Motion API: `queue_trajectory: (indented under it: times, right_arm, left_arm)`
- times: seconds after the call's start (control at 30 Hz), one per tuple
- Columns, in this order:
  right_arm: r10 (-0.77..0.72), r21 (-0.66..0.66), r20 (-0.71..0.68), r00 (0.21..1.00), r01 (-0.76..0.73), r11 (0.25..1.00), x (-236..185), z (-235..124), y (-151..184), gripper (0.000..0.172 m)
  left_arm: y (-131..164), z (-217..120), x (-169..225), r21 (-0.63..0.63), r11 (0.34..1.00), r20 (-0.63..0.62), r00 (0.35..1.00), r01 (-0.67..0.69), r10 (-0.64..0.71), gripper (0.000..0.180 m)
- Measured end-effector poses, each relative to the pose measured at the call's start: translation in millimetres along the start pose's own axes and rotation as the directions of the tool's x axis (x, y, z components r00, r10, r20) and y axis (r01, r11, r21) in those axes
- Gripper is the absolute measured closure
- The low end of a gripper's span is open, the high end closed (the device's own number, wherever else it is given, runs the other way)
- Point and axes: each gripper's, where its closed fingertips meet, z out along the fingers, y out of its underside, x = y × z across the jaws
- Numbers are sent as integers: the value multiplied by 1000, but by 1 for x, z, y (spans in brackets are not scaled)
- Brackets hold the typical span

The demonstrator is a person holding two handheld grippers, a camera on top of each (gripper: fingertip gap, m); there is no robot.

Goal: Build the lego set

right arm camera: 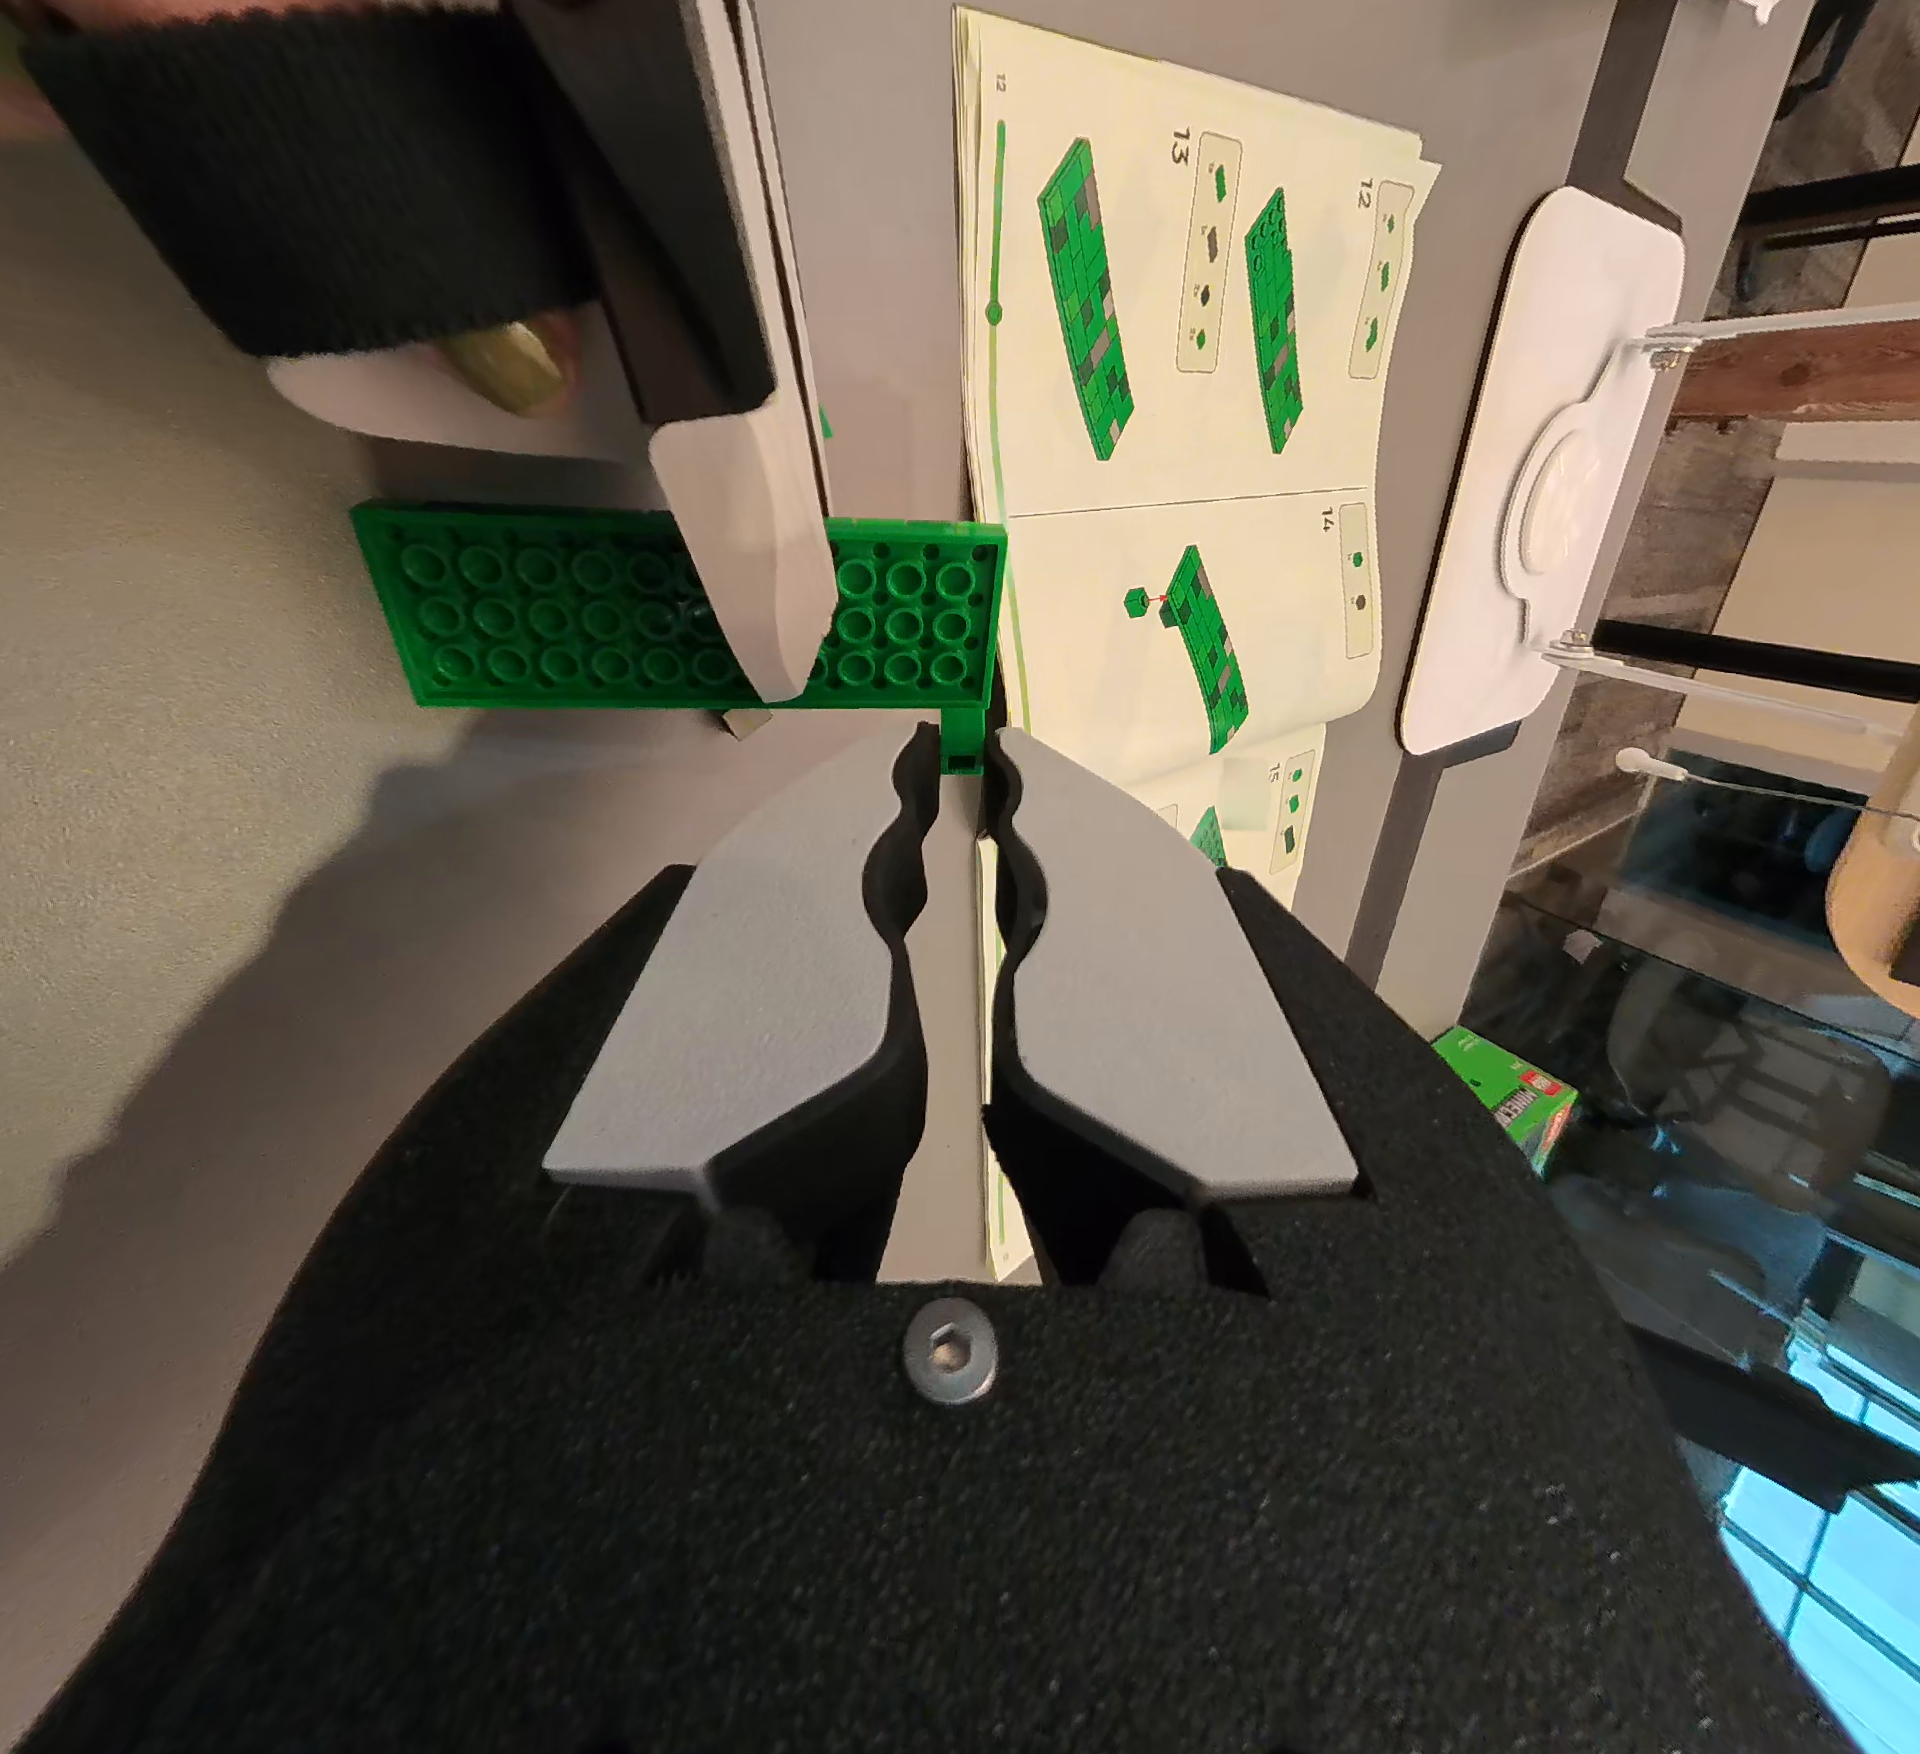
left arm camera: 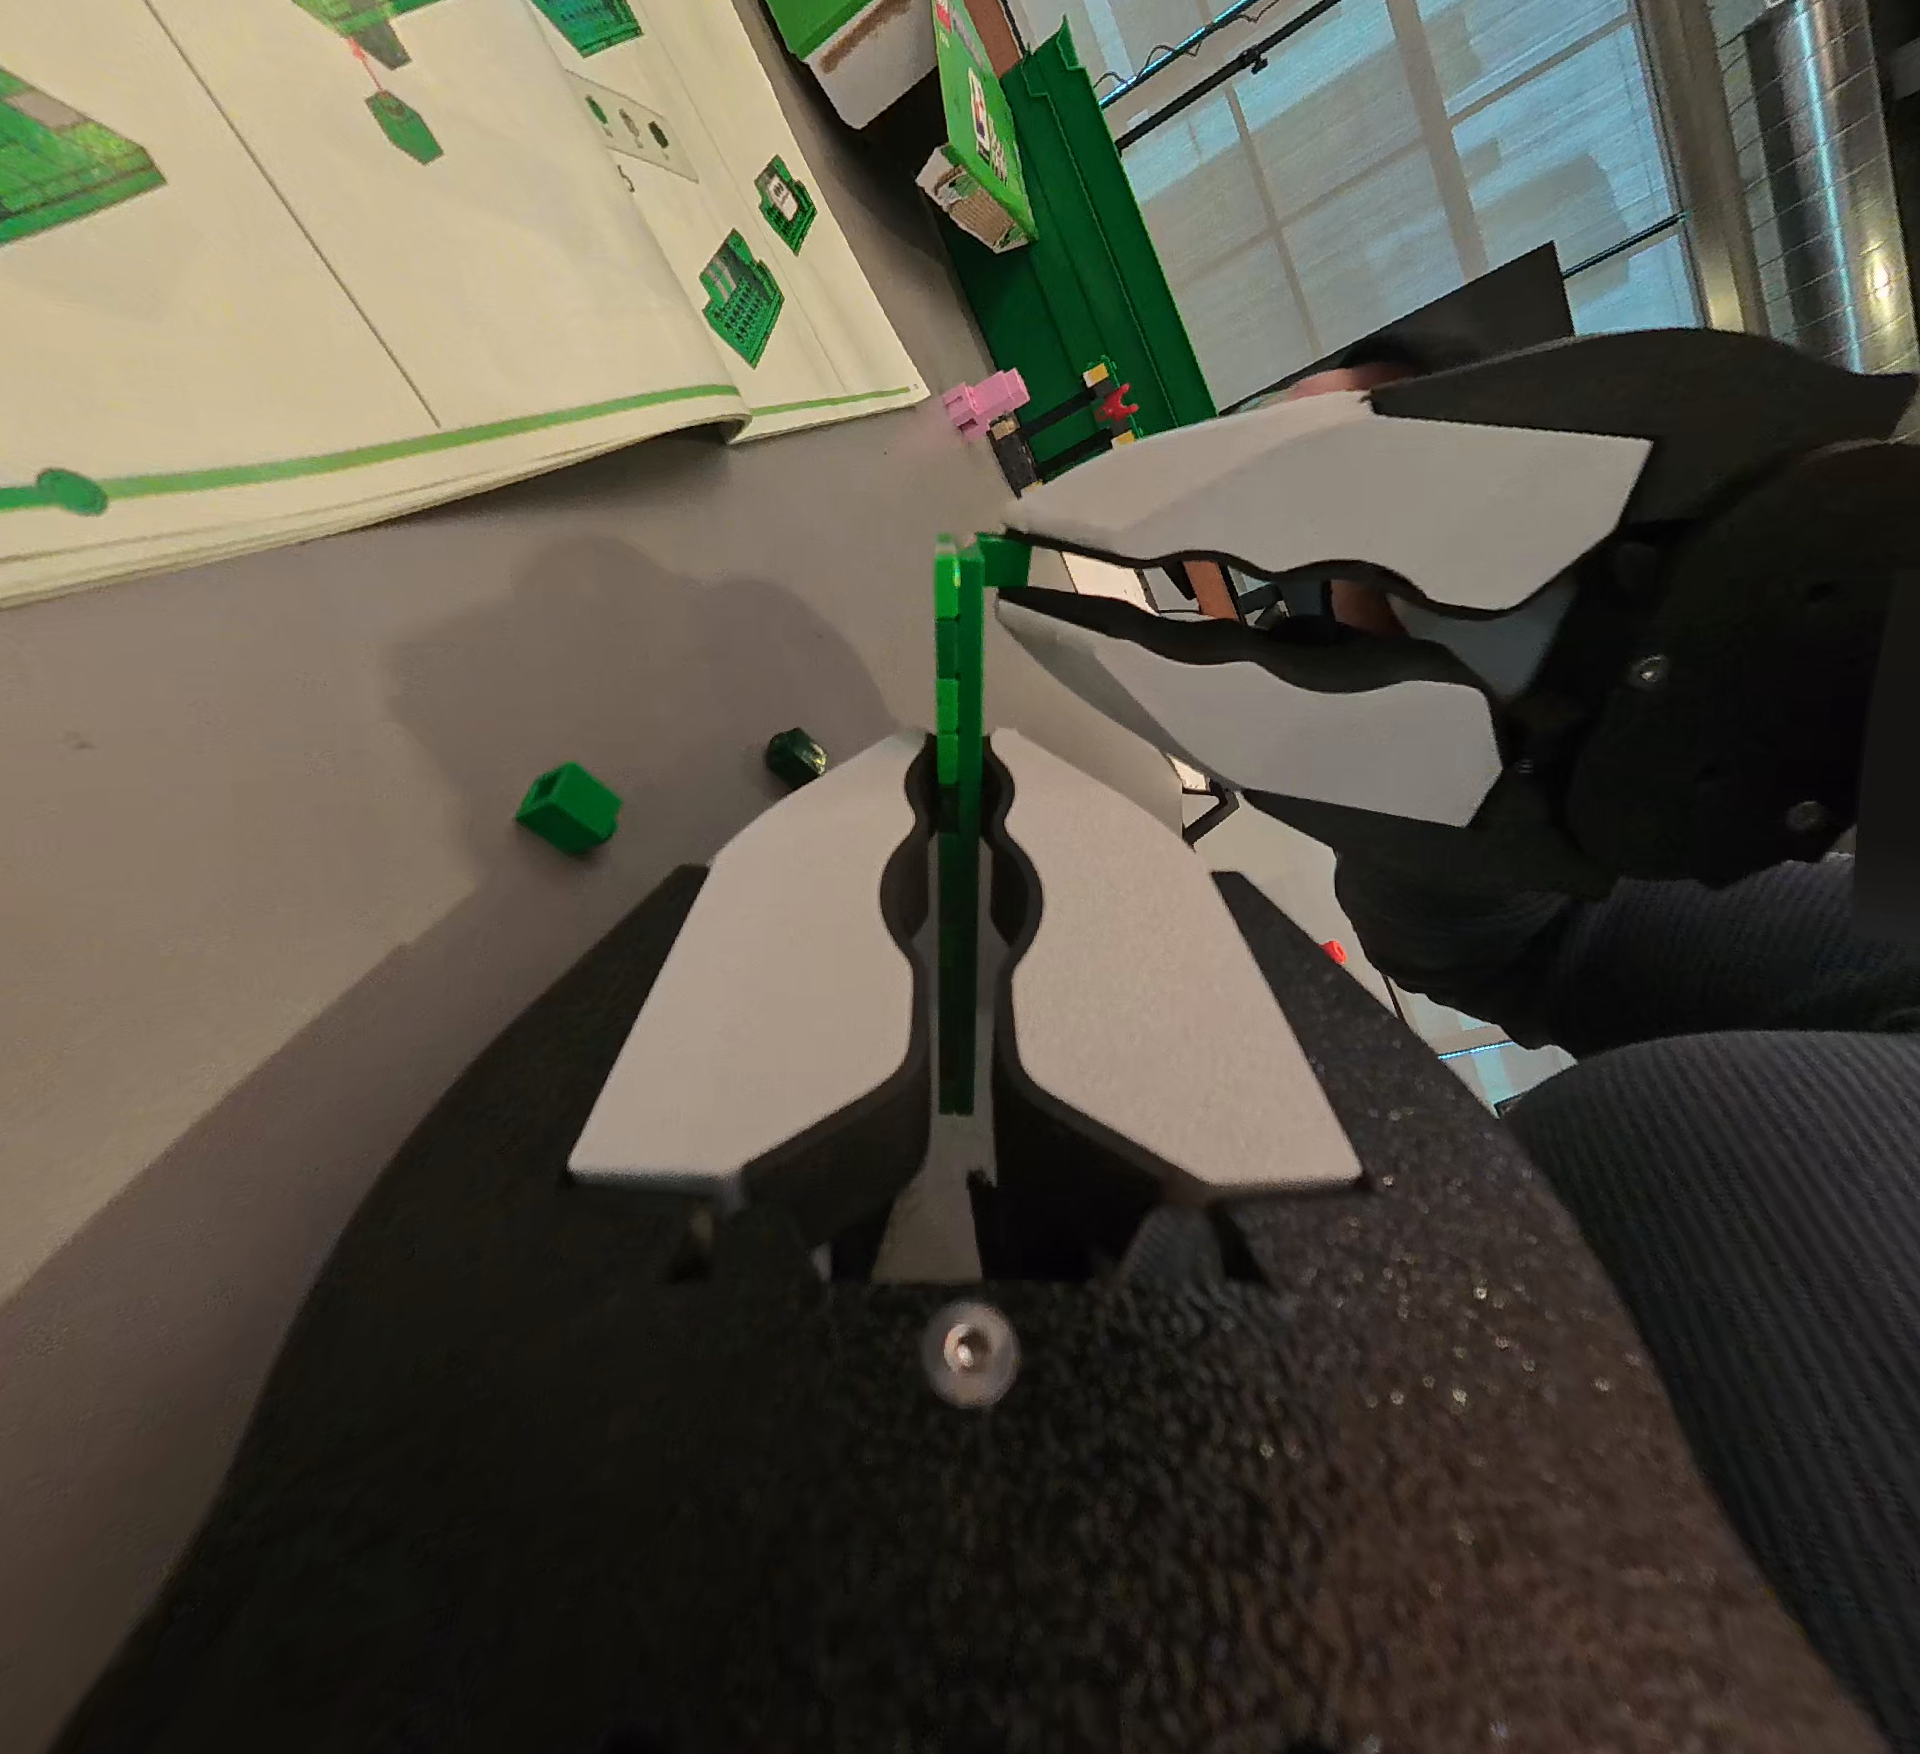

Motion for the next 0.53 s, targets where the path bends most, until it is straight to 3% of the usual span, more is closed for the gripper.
queue_trajectory:
  times: [0.53]
  right_arm:
    - [19, 66, -8, 1000, -19, 998, 4, -5, -1, 164]
  left_arm:
    - [1, 0, -1, -6, 1000, 12, 1000, -12, 12, 175]
